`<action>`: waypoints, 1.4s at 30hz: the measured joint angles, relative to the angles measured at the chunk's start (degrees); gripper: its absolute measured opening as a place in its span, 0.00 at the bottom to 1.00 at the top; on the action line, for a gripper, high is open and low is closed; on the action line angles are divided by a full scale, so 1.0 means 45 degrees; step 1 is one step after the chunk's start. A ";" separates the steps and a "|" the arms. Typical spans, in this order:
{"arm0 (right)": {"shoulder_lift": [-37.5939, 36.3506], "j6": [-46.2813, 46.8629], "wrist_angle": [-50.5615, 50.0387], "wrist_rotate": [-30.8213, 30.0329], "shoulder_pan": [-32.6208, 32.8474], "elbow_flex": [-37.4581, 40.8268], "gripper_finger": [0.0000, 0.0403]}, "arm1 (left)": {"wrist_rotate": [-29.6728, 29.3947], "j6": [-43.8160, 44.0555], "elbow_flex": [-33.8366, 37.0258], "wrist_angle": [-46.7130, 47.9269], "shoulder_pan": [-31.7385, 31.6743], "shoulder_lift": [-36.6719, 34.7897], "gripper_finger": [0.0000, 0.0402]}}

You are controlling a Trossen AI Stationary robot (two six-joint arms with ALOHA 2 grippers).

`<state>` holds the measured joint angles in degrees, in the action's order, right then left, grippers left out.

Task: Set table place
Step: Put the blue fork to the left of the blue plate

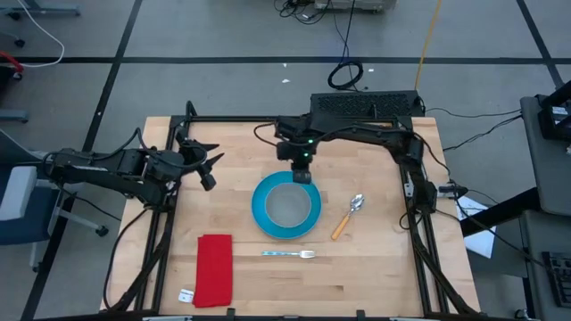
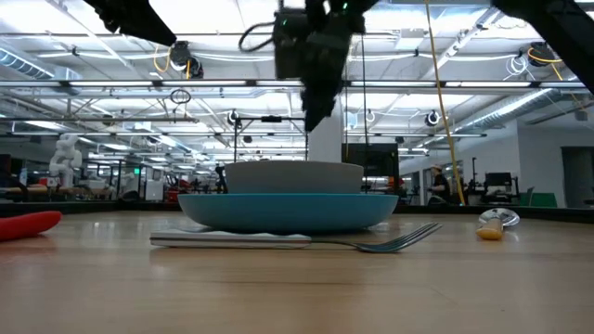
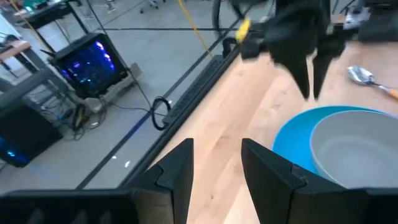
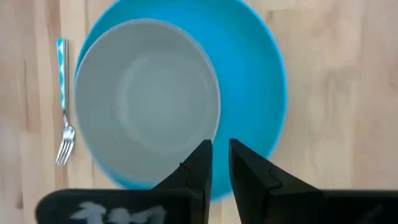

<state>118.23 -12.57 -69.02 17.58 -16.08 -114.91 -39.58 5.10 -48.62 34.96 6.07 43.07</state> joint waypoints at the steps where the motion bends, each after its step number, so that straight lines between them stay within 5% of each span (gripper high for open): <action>1: -0.0298 0.0091 -0.0335 -0.0271 0.0054 0.0000 0.11 | 0.0134 0.0083 0.0000 -0.0014 -0.0001 -0.0005 0.35; 11: -0.3858 0.2379 -0.1752 -0.2294 0.1006 0.0444 0.11 | 0.1891 0.1054 0.0000 -0.0748 0.0004 0.0090 0.35; 17: -0.6119 0.3862 -0.1793 -0.3603 0.1785 0.2637 0.11 | 0.3367 0.1711 0.0000 -0.2000 0.0058 0.0884 0.35; 30: -1.0972 0.5997 0.0754 -0.3547 0.2865 0.9911 0.11 | 0.4104 0.3670 0.0000 -0.5176 0.1018 0.3799 0.35; 42: -1.3035 0.7647 0.4295 -0.2797 0.4444 1.2367 0.11 | 0.4453 0.4258 -0.1173 -0.5756 0.2838 0.5931 0.35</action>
<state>59.58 21.85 -49.69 4.99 3.92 -59.26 -19.54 24.26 -53.90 9.05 18.84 69.76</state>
